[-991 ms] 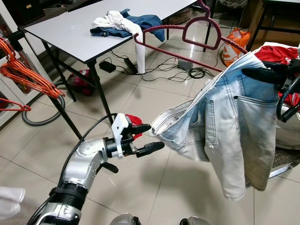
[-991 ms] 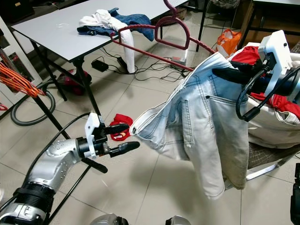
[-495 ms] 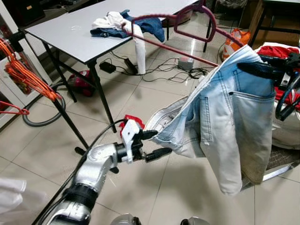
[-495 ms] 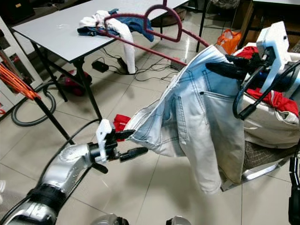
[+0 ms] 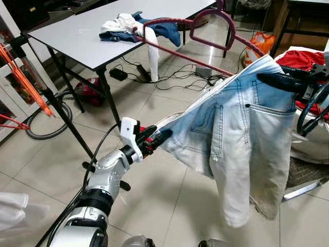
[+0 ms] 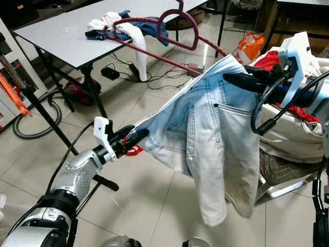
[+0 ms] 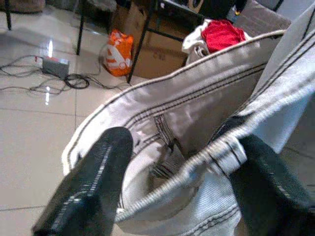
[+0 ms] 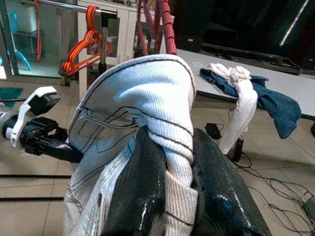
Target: Hang hanger
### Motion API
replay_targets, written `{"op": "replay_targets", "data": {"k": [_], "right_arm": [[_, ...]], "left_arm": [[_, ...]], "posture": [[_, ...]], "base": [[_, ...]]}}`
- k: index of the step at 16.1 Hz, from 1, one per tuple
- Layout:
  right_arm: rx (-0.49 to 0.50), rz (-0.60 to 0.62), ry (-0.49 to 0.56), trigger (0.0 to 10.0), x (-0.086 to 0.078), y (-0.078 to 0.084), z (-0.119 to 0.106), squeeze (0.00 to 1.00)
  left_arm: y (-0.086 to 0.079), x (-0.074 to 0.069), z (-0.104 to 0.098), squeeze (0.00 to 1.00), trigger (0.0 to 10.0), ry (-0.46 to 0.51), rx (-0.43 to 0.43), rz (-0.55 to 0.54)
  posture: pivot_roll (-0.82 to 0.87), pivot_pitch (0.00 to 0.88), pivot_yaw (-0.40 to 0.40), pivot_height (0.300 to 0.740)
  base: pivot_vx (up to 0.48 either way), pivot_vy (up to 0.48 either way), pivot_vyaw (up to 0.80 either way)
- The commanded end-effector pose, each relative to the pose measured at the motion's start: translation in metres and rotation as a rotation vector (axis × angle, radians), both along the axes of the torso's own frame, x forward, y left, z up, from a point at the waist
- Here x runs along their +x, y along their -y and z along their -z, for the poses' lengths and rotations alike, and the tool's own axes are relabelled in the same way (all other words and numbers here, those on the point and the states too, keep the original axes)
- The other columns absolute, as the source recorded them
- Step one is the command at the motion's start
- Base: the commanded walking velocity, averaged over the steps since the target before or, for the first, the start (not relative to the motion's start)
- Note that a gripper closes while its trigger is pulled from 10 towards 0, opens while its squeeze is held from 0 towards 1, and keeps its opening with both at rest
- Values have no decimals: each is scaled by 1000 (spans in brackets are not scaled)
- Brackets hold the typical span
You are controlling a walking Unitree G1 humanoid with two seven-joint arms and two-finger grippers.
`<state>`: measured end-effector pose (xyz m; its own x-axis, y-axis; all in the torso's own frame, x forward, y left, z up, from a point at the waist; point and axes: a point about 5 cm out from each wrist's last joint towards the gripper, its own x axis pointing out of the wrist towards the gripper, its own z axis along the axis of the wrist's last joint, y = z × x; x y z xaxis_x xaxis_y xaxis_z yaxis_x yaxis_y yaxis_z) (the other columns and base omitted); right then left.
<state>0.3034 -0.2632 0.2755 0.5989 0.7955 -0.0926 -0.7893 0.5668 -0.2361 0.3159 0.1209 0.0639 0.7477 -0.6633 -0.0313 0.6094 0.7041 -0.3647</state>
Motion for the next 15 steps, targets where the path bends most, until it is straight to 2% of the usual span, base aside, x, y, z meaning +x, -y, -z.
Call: {"op": "replay_targets", "data": {"k": [1, 6, 7, 8, 10, 12, 13, 15], "right_arm": [[35, -7, 80, 0, -5, 0, -16, 0], [-9, 29, 30, 0, -4, 3, 4, 0], [-51, 37, 16, 0, -4, 5, 11, 0], [-79, 44, 9, 0, -4, 6, 15, 0], [-209, 59, -20, 0, -6, 12, 33, 0], [-252, 59, -28, 0, -7, 13, 40, 0], [-259, 58, -34, 0, -7, 13, 45, 0], [-219, 57, -14, 0, -5, 9, 41, 0]], "left_arm": [[-6, 3, -3, 0, 0, 18, 3, -17], [0, 0, -5, 0, 0, 50, -7, 76], [-1, -1, -7, 0, 0, 65, 7, 110], [-2, -1, -9, 0, 0, 79, 34, 136], [-13, 1, -18, 0, 0, 126, 113, 204], [-20, 3, -22, 0, 0, 141, 143, 213], [-26, 6, -27, 0, 0, 152, 161, 215], [-21, 4, -22, 0, 0, 144, 215, 223]], "posture": [[-205, 0, 97, 740], [-203, 0, 97, 740], [-203, 0, 98, 740], [-204, 0, 98, 740], [-204, 0, 99, 740], [-202, 0, 100, 740], [-198, 0, 100, 740], [-198, 0, 99, 740]], "base": [[0, 0, 0], [0, 0, 0], [0, 0, 0], [0, 0, 0], [0, 0, 0], [0, 0, 0], [0, 0, 0], [0, 0, 0]]}}
